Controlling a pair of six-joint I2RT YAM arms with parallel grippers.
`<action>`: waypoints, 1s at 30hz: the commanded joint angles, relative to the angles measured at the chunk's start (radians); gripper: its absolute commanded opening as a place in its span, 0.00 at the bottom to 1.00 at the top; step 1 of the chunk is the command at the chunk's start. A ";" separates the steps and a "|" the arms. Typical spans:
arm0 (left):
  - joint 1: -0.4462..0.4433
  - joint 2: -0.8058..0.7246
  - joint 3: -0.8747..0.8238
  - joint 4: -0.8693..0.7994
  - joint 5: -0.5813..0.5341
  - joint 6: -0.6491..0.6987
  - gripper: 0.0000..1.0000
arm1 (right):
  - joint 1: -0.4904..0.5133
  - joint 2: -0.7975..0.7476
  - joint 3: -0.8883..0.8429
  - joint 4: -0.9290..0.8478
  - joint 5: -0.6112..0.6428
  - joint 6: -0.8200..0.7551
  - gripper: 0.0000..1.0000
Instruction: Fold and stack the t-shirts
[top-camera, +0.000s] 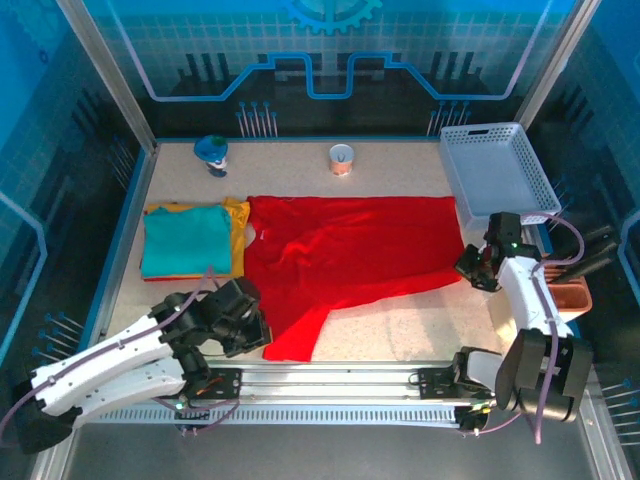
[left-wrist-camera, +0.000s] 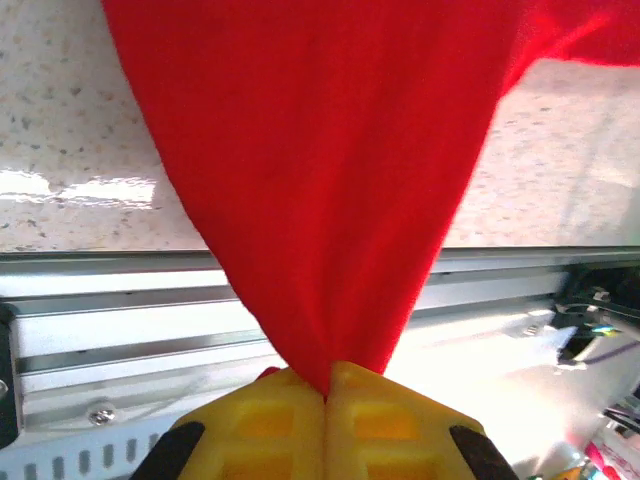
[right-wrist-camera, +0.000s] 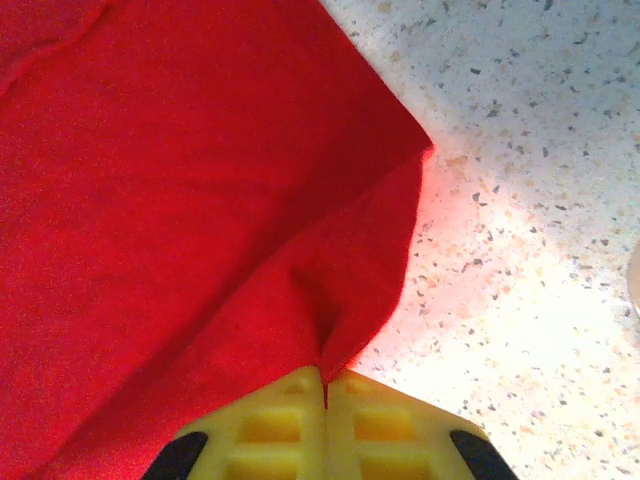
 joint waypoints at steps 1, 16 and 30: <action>0.015 0.005 0.075 -0.063 -0.019 0.034 0.00 | 0.000 -0.011 -0.012 -0.036 0.028 -0.015 0.00; 0.531 0.362 0.340 0.130 0.215 0.420 0.00 | 0.001 0.300 0.186 0.037 -0.025 -0.003 0.00; 0.720 0.777 0.665 0.113 0.225 0.638 0.00 | 0.020 0.516 0.392 0.063 -0.046 0.026 0.00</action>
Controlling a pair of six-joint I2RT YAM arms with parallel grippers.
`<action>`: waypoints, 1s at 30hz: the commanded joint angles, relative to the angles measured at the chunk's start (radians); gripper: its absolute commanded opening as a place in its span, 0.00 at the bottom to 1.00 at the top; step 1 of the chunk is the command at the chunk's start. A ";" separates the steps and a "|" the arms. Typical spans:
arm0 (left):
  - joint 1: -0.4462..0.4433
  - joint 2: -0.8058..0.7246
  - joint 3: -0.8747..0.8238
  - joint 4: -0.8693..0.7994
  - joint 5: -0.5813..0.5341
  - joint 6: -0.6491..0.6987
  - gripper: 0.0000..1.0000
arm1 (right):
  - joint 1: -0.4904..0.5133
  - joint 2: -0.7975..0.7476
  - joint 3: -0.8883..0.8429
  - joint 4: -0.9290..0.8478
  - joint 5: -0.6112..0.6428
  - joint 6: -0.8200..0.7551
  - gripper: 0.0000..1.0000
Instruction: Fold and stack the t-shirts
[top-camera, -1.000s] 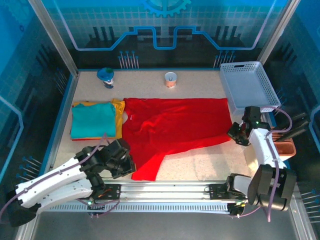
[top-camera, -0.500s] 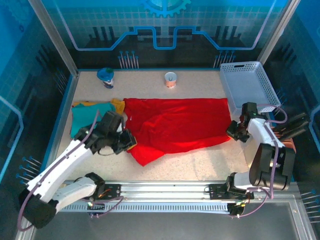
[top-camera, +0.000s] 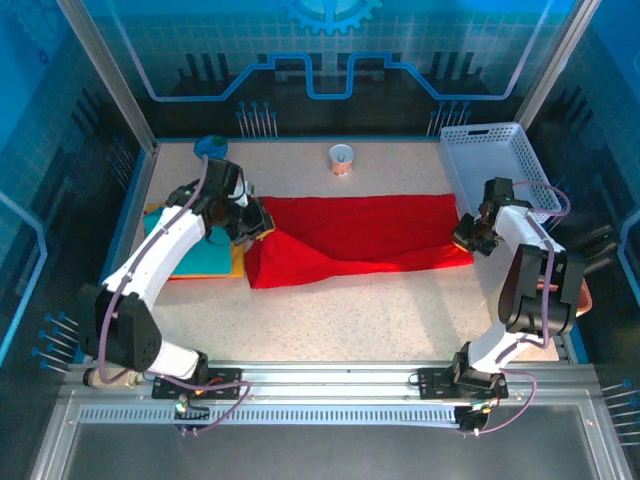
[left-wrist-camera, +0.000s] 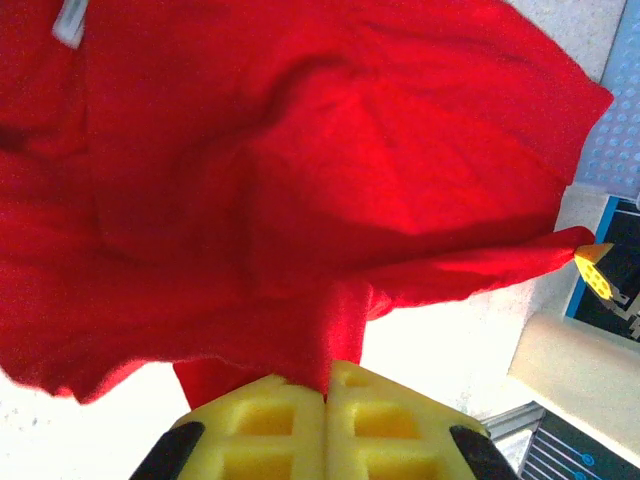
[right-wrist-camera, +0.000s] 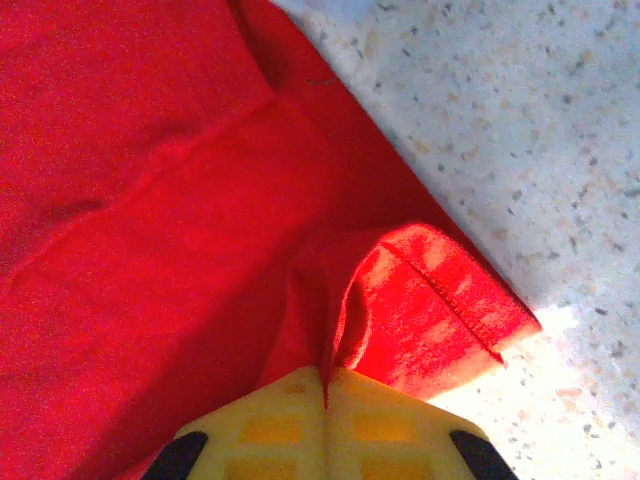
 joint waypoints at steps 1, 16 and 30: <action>0.027 0.068 0.090 -0.042 -0.013 0.091 0.00 | 0.015 0.034 0.058 0.007 -0.015 0.024 0.00; 0.046 0.357 0.373 -0.139 -0.123 0.203 0.00 | 0.040 0.141 0.146 0.014 0.011 0.031 0.00; 0.103 0.569 0.571 -0.154 -0.132 0.180 0.30 | 0.059 0.141 0.157 0.036 -0.002 0.048 0.57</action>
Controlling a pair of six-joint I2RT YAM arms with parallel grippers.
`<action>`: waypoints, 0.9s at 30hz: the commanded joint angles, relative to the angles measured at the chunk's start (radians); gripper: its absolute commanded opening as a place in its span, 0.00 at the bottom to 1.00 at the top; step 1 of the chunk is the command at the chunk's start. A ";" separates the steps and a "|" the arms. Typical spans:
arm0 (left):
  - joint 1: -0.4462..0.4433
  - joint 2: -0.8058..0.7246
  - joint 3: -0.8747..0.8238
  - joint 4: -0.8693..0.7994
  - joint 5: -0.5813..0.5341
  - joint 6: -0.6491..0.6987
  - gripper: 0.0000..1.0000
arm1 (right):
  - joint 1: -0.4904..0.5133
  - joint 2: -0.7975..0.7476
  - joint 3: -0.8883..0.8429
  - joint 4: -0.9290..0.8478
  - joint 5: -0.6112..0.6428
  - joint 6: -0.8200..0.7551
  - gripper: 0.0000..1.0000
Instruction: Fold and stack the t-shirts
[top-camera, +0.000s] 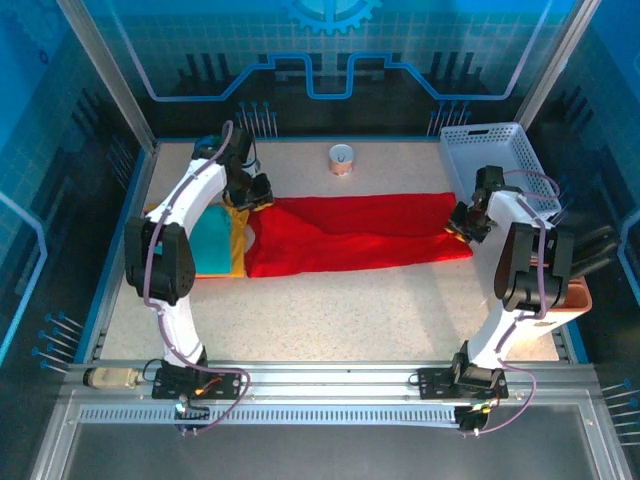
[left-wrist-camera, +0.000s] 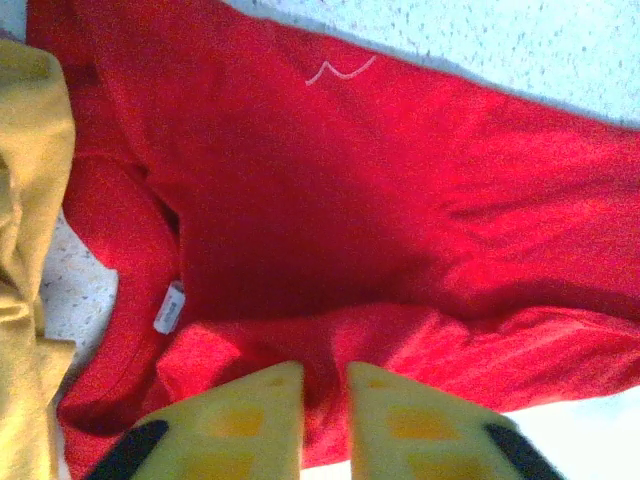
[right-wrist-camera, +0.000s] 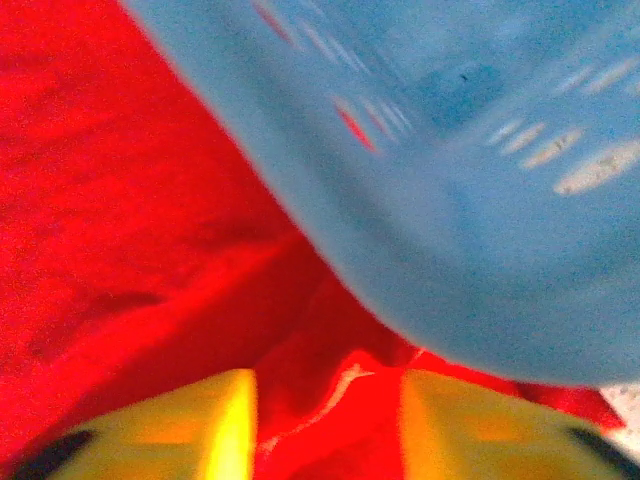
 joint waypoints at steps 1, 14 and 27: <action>0.042 0.090 0.113 -0.022 0.015 -0.006 0.31 | 0.025 -0.032 0.013 0.009 -0.007 0.015 0.66; 0.000 -0.096 -0.191 0.099 0.127 -0.058 0.38 | 0.110 -0.200 -0.157 0.051 -0.005 -0.028 0.95; -0.079 -0.272 -0.655 0.458 0.169 -0.256 0.52 | 0.135 -0.217 -0.272 0.127 -0.060 -0.007 0.94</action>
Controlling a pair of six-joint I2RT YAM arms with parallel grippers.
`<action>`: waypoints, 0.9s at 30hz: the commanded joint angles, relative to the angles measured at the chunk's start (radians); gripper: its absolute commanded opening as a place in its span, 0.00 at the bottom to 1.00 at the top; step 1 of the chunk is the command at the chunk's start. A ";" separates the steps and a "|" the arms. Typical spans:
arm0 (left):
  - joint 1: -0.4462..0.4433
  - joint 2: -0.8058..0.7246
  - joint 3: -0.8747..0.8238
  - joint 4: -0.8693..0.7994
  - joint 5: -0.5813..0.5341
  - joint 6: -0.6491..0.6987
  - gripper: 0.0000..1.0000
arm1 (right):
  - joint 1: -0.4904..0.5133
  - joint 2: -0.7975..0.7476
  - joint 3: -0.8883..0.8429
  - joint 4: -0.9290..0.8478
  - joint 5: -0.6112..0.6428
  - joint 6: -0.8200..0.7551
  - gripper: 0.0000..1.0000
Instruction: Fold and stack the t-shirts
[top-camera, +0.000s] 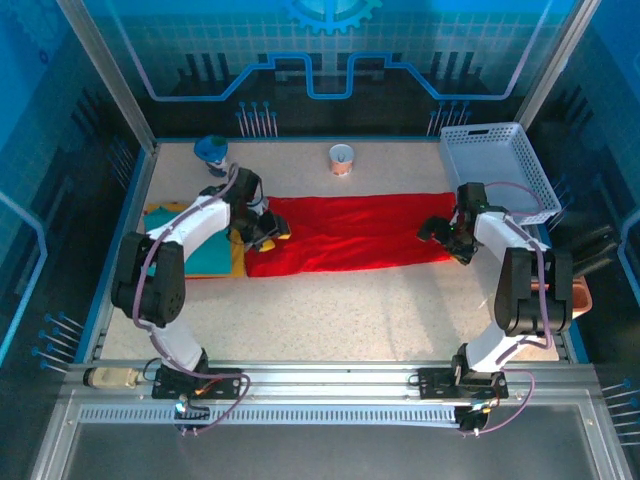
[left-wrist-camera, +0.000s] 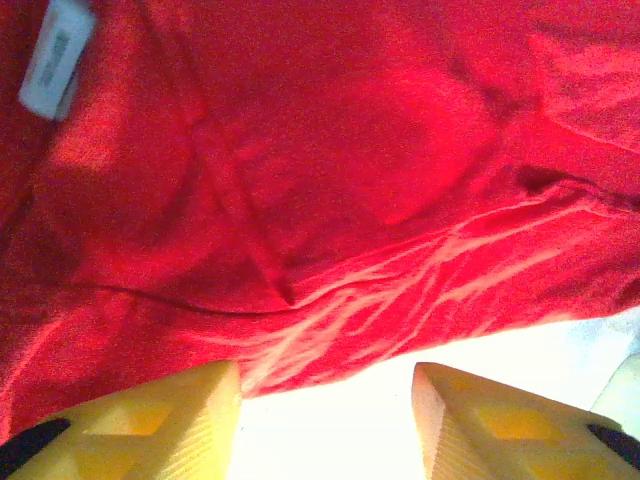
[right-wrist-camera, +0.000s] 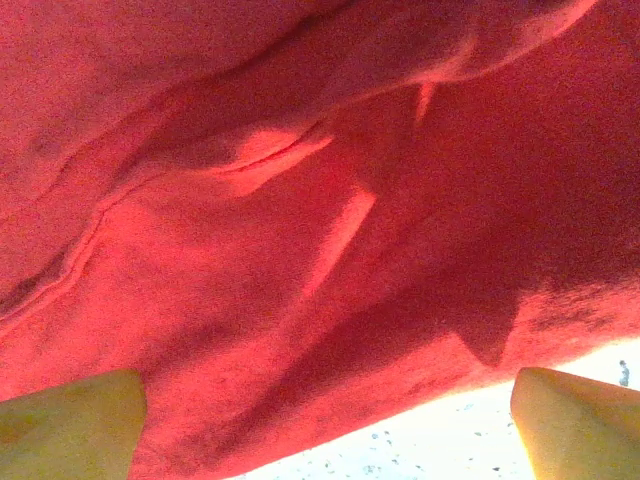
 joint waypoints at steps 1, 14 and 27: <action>0.000 -0.018 -0.026 0.121 0.017 -0.055 0.52 | 0.020 -0.038 -0.026 0.032 -0.024 0.008 0.94; -0.001 0.080 -0.034 0.204 0.032 -0.095 0.51 | 0.008 -0.087 -0.054 0.031 0.009 0.003 0.94; -0.001 0.129 0.017 0.213 0.032 -0.103 0.20 | -0.007 -0.090 -0.054 0.023 0.018 0.001 0.92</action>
